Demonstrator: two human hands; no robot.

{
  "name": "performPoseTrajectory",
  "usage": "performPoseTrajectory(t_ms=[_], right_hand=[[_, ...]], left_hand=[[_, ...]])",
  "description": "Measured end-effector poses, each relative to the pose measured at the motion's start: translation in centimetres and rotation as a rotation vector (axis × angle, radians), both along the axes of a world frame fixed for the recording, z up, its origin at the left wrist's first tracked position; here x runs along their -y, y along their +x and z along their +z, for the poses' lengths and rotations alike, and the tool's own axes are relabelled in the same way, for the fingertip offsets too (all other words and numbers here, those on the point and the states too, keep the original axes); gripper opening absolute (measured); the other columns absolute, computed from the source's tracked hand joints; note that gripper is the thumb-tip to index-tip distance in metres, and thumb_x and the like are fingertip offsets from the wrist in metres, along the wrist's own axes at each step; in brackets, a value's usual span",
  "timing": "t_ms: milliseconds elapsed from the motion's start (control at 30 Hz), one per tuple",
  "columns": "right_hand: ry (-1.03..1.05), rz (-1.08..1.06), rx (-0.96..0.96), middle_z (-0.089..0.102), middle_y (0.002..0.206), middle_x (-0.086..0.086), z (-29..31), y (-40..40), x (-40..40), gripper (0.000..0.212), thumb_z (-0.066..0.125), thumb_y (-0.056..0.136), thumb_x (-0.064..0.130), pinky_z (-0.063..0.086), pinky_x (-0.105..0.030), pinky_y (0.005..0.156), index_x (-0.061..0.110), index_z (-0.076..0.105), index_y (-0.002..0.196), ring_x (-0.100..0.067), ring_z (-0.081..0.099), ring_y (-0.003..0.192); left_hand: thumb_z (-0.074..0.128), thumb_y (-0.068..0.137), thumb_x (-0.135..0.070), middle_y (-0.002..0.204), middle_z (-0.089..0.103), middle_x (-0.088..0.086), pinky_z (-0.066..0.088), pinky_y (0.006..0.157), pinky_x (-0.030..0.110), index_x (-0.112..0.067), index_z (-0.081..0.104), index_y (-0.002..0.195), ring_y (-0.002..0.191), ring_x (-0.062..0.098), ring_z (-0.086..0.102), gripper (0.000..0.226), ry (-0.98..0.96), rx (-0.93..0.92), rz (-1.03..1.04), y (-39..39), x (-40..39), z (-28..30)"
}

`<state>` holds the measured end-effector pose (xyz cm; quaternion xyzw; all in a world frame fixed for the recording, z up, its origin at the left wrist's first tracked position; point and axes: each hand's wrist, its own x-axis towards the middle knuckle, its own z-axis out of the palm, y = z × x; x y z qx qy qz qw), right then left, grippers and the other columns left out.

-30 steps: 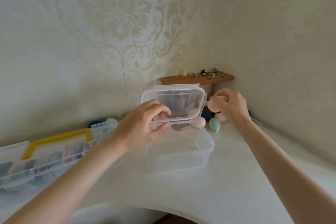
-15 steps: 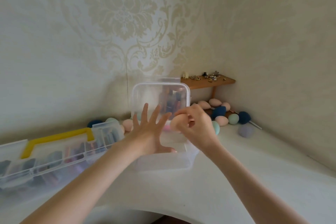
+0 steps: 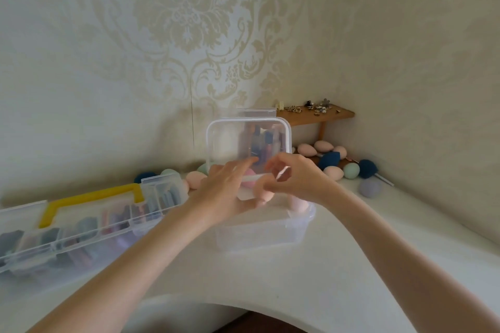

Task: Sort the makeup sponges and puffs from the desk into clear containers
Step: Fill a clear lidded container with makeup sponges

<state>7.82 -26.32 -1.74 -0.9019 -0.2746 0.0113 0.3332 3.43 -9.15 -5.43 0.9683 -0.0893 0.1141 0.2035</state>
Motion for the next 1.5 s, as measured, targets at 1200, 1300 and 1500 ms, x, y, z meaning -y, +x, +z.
performPoseTrajectory(t_ms=[1200, 1300, 1500], right_hand=[[-0.421, -0.002, 0.033, 0.065, 0.116, -0.003, -1.5, -1.3, -0.9, 0.040, 0.063, 0.084, 0.015, 0.051, -0.035, 0.093, 0.021, 0.057, 0.123, -0.019, 0.061, 0.102], [-0.334, 0.011, 0.039, 0.067, 0.111, 0.002, -1.8, -1.2, -0.7, 0.034, 0.067, 0.083, 0.017, 0.051, -0.021, 0.079, 0.020, 0.059, 0.116, -0.010, 0.056, 0.086], [-0.332, 0.005, 0.114, 0.065, 0.108, -0.002, -2.0, -1.1, -0.9, 0.025, 0.066, 0.084, 0.017, 0.046, -0.021, 0.070, 0.015, 0.055, 0.106, -0.017, 0.057, 0.083]], left_hand=[[0.056, 0.087, -0.023, 0.124, 0.049, -0.004, 0.038, 0.070, 0.018, -0.023, 0.063, 0.107, 0.109, 0.019, 0.051, 0.022, 0.185, 0.037, 0.014, -1.7, 0.8, 1.6], [0.057, 0.086, -0.015, 0.123, 0.053, 0.001, 0.034, 0.064, 0.014, -0.017, 0.064, 0.106, 0.115, 0.020, 0.050, 0.021, 0.220, 0.042, -0.050, -0.7, 1.1, 1.0], [0.053, 0.084, -0.007, 0.117, 0.055, -0.008, 0.036, 0.069, 0.016, -0.012, 0.060, 0.090, 0.106, 0.016, 0.053, 0.011, 0.423, 0.100, -0.091, 0.5, 0.7, 1.3]])
